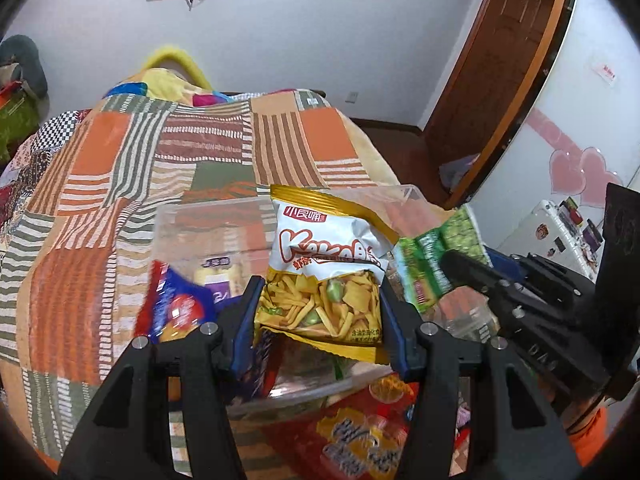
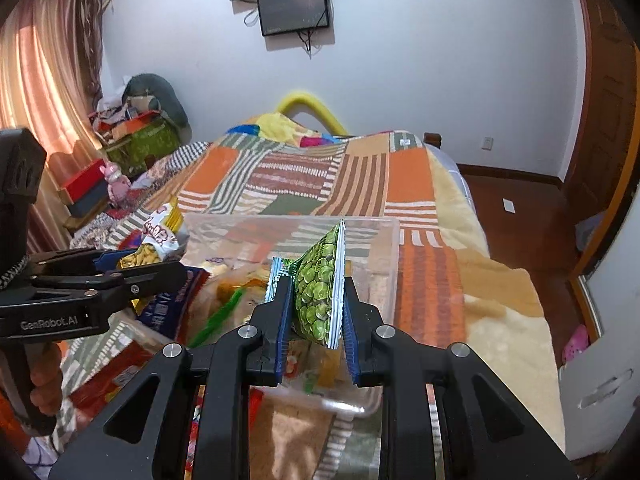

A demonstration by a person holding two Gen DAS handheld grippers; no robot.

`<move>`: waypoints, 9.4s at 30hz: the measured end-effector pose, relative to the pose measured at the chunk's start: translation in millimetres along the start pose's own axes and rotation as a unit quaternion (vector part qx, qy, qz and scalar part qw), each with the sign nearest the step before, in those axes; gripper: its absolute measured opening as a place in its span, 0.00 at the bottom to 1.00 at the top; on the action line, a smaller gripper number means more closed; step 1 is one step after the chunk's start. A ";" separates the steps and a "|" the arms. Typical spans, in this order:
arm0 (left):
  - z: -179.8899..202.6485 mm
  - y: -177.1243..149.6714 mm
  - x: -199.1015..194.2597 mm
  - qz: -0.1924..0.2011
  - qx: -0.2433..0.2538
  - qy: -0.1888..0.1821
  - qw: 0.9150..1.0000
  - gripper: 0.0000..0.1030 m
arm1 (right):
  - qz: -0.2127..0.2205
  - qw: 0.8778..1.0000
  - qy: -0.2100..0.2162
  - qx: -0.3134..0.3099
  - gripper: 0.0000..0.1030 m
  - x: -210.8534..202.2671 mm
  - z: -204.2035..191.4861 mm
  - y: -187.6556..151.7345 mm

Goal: Organize snacks
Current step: 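Lower chip bag and pea bag into the clear box and open both tools, then grasp red cartoon cracker bag with left tool while right grasps clear biscuit-roll pack, then carry red bag and biscuit-roll pack into the clear box and open both tools, then grasp green jelly cup with left tool while right grasps wrapped bread loaf, then lower jelly cup and bread loaf into the clear box and open both tools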

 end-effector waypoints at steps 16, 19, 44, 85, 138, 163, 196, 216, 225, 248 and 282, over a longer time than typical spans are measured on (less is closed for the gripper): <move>15.5 -6.3 -9.9 0.011 0.038 0.023 0.999 0.56 | -0.011 1.000 -0.019 -0.012 0.37 -13.1 2.1 -5.2; 16.0 -4.9 -24.7 0.025 0.036 0.027 0.999 0.56 | 0.000 1.000 -0.017 -0.012 0.42 -23.7 1.3 -2.9; -33.7 -105.8 -92.8 0.005 0.016 0.068 0.998 0.71 | 0.003 0.999 0.036 0.015 0.70 -73.6 -35.9 -49.9; 1.6 -132.8 -87.1 -0.010 0.005 0.023 1.000 0.87 | -0.080 0.992 0.098 -0.010 0.40 -63.1 -75.7 -126.7; 13.4 -113.7 -68.5 0.022 0.028 0.012 0.999 0.26 | -0.010 0.998 0.017 0.067 0.42 -81.0 -12.1 -111.0; 2.7 16.9 -44.6 0.082 0.030 0.034 0.996 0.26 | 0.034 0.999 0.004 0.033 0.42 -32.0 -0.9 7.9; 14.4 11.2 -28.4 0.074 0.063 0.044 0.994 0.52 | 0.004 1.000 0.002 0.012 0.50 -16.1 2.8 18.2; -30.7 -77.9 -106.3 0.079 0.044 0.070 0.993 0.81 | -0.014 0.999 0.048 0.011 0.78 -40.8 -46.4 -33.2; -72.4 -127.8 -89.4 0.041 0.004 0.087 0.995 0.81 | -0.072 0.995 0.065 0.037 0.78 5.6 -76.9 -53.1; -54.2 -125.2 -37.4 -0.013 -0.009 0.057 0.998 0.81 | -0.114 0.992 0.052 0.014 0.59 5.9 -50.3 -83.2; -17.3 -108.3 -41.0 -0.004 -0.003 0.039 0.999 0.43 | -0.033 0.998 0.045 -0.002 0.52 -35.8 -46.6 -67.2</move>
Point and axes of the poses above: each gripper's, at about its wrist camera, not at the fingertips, and x roughly the way its jaws point, z to its right, y to its top, the point moved 5 cm from there along x, roughly the way its jaws point, and after that the axes turned 7 degrees about -x, right-handed, at the moved point
